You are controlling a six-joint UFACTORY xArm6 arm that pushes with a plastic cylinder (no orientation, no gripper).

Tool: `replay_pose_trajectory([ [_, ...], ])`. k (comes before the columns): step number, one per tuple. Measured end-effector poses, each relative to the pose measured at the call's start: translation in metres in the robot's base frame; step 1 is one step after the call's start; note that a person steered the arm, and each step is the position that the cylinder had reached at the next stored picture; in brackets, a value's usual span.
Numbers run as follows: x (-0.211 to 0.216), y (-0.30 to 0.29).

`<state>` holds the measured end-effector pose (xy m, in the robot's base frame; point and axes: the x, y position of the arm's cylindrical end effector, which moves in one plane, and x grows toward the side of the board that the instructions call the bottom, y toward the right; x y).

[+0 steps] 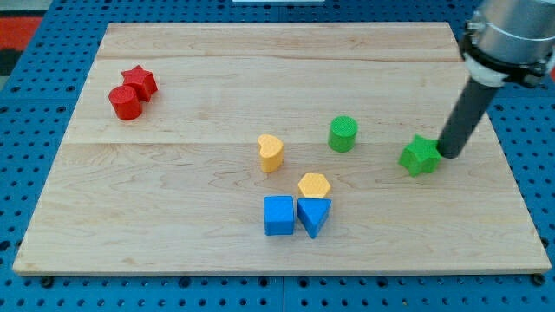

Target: Push the green star towards the bottom right

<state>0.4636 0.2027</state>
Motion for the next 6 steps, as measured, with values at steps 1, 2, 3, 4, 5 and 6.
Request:
replay_pose_trajectory([
  [1, -0.006, -0.018],
  [2, -0.046, -0.036],
  [3, -0.058, -0.073],
  [4, -0.001, -0.064],
  [5, 0.035, -0.042],
  [6, 0.002, -0.06],
])
